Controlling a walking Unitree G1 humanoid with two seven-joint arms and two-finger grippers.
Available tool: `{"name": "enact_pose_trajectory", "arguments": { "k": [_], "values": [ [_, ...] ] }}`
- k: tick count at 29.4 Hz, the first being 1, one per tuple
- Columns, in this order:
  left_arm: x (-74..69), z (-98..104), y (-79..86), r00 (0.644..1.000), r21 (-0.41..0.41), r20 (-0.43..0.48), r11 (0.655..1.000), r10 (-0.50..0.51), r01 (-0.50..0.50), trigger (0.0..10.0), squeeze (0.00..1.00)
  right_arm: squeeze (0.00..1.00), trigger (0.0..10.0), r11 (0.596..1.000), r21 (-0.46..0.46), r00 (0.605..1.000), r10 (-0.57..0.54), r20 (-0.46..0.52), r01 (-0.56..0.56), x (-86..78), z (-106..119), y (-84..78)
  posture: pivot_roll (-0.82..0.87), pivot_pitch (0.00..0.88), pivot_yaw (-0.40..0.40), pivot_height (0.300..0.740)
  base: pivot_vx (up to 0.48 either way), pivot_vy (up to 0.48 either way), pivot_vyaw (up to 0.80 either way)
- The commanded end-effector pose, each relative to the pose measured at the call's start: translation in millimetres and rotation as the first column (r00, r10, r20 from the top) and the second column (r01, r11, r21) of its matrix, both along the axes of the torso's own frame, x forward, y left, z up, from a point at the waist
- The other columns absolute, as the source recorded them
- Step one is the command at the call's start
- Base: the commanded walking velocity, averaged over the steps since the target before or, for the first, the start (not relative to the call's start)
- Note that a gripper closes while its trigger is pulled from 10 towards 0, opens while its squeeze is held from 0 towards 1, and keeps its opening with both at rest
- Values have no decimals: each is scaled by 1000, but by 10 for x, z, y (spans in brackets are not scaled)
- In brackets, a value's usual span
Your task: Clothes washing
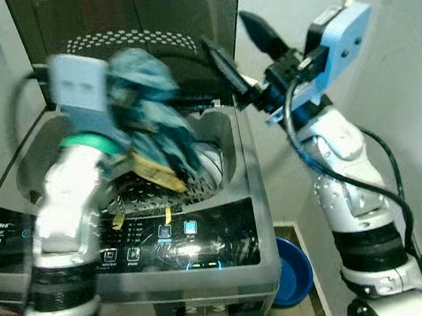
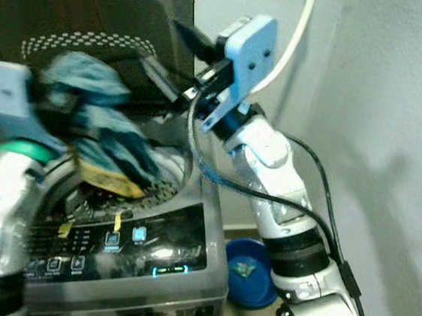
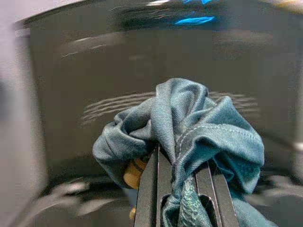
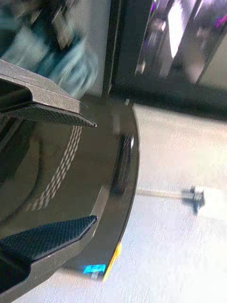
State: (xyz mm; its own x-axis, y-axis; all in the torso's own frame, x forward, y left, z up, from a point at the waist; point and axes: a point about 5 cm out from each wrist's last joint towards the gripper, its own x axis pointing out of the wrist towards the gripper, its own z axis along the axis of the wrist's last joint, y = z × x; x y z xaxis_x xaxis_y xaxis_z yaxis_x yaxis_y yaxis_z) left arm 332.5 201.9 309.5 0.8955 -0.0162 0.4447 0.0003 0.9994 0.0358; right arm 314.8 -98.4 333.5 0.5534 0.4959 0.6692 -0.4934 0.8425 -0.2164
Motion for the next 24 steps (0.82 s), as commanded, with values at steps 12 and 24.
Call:
{"name": "enact_pose_trajectory", "arguments": {
  "k": [12,24],
  "values": [
    [111,-45,186,995,-14,-94,1000,17,-19,10000,0,0,10000,991,2,986,-133,-106,134,52,-310,-232,62,14,-8,740,0,0,0],
    [115,-45,74,997,-1,-79,1000,-22,22,10000,0,0,10000,989,12,981,-148,-129,150,76,-368,-234,66,14,-8,740,0,160,0]
  ]
}}
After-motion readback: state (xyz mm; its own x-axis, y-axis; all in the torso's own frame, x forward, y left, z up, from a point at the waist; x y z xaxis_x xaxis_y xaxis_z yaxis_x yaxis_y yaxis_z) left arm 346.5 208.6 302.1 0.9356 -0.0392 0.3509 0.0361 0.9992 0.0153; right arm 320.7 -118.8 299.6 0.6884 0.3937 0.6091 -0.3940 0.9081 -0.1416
